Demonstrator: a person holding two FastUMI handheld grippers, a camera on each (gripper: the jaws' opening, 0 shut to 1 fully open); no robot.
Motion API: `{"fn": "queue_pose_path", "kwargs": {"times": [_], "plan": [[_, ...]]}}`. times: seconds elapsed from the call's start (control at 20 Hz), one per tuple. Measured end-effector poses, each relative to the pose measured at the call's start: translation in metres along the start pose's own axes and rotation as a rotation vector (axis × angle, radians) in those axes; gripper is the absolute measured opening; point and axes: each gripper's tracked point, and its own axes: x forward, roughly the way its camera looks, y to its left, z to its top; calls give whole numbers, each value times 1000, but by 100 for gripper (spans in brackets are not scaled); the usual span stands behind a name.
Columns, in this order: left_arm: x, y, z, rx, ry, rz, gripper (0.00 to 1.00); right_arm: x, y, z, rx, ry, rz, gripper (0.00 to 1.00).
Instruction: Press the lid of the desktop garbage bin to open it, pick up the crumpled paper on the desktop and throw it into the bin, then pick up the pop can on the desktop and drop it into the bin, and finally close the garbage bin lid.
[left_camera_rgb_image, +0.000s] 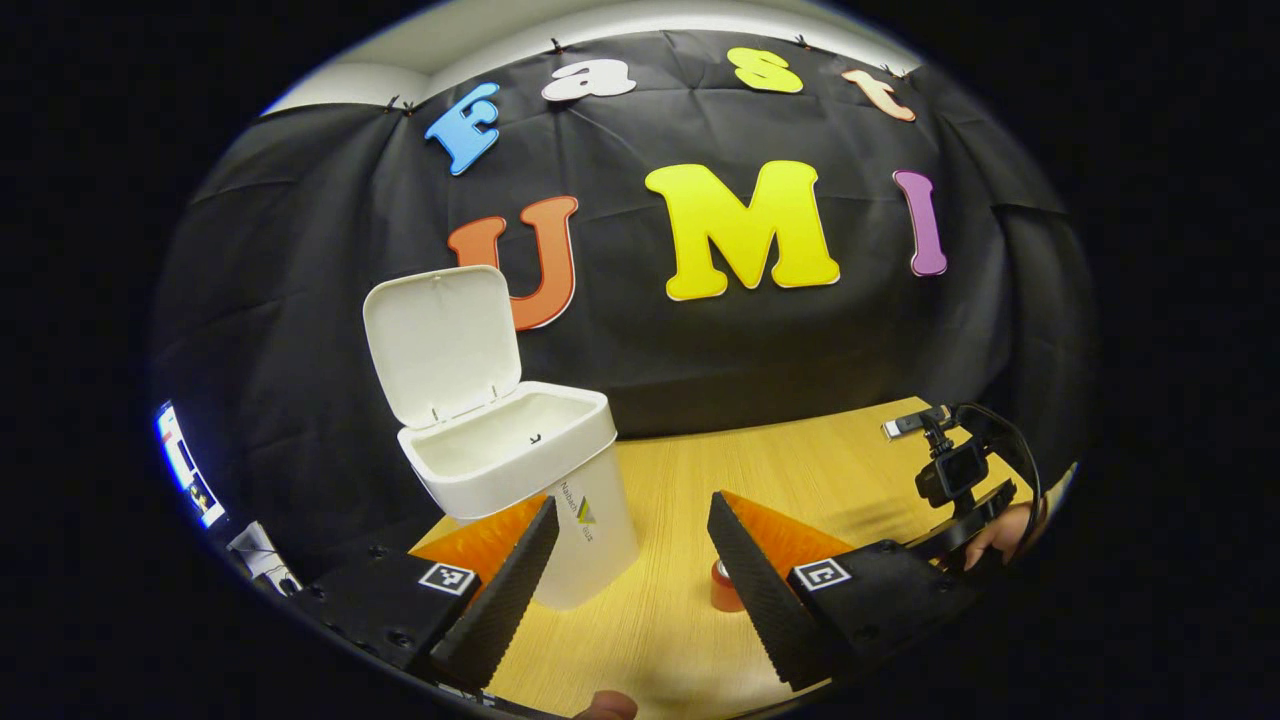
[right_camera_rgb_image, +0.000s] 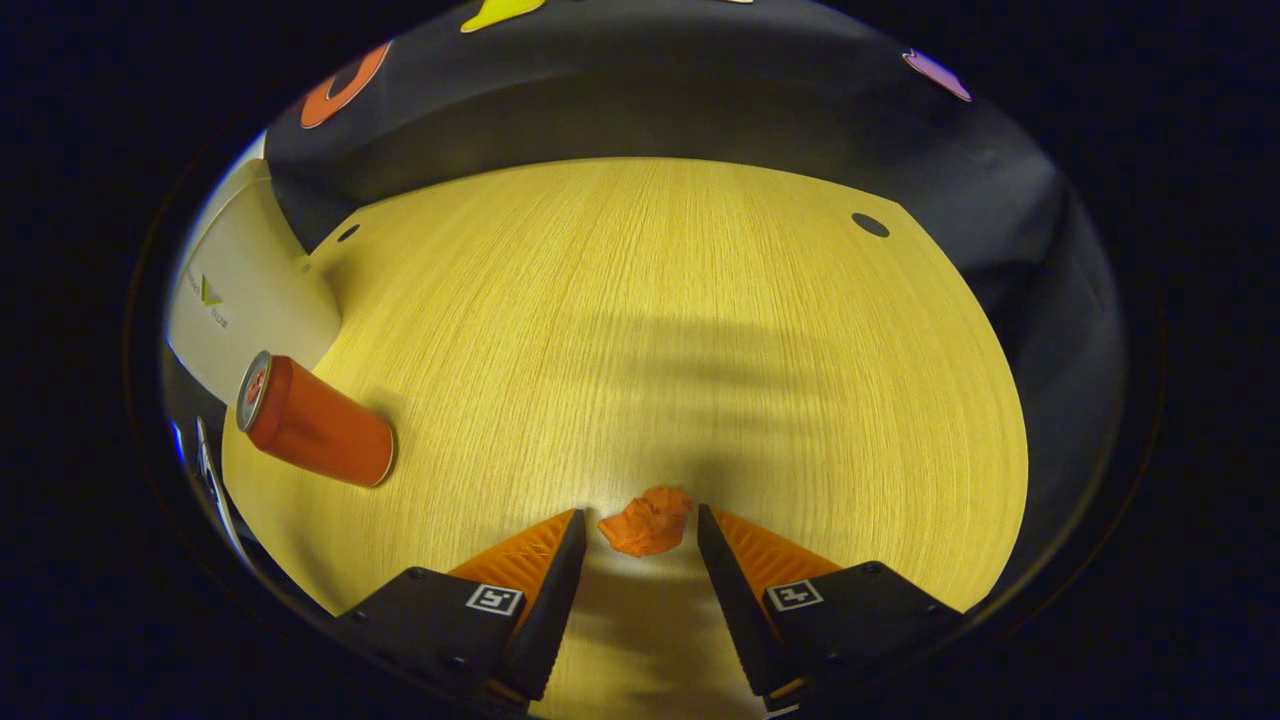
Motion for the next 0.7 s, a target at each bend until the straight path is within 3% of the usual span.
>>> {"fn": "queue_pose_path", "kwargs": {"times": [0.05, 0.2, 0.25, 0.3, 0.4, 0.45, 0.7], "plan": [[-1, 1, -2, 5, 7, 6, 99, 2, 1, 0, -2, 6, 1, 73], [-7, 6, -7, 17, 15, 17, 99, 6, -1, 4, 39, 7, 33, 51], [-9, 9, -10, 10, 16, 20, 99, 4, -3, 3, 23, 13, 10, 48], [-10, 11, -14, -2, 23, 22, 99, 6, -8, 0, 0, 29, -16, 54], [-13, 17, -21, -20, 45, 30, 99, 6, -5, 2, 0, 28, -13, 37], [-16, 20, -24, -27, 53, 35, 99, 7, -6, 3, -4, 22, -13, 35], [-23, 29, -27, -51, 48, 20, 99, -2, -9, 9, -6, -24, 15, 37]]}}
